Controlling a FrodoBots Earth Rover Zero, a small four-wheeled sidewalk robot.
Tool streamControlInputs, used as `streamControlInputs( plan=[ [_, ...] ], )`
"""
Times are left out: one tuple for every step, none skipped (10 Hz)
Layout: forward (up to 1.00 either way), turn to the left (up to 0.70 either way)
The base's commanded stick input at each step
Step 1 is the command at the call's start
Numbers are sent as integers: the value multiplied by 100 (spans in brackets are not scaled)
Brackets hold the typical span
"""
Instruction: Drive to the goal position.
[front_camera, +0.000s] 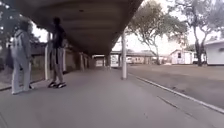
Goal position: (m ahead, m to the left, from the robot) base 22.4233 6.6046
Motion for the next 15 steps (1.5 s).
streamControlInputs(
  plan=[
    [70, 0],
    [70, 0],
    [70, 0],
    [70, 0],
    [70, 0],
    [70, 0],
    [70, 0],
    [70, 0],
    [70, 0],
    [70, 16],
    [70, 35],
    [70, 27],
    [70, 0],
    [70, 0],
    [70, 0]
  ],
)
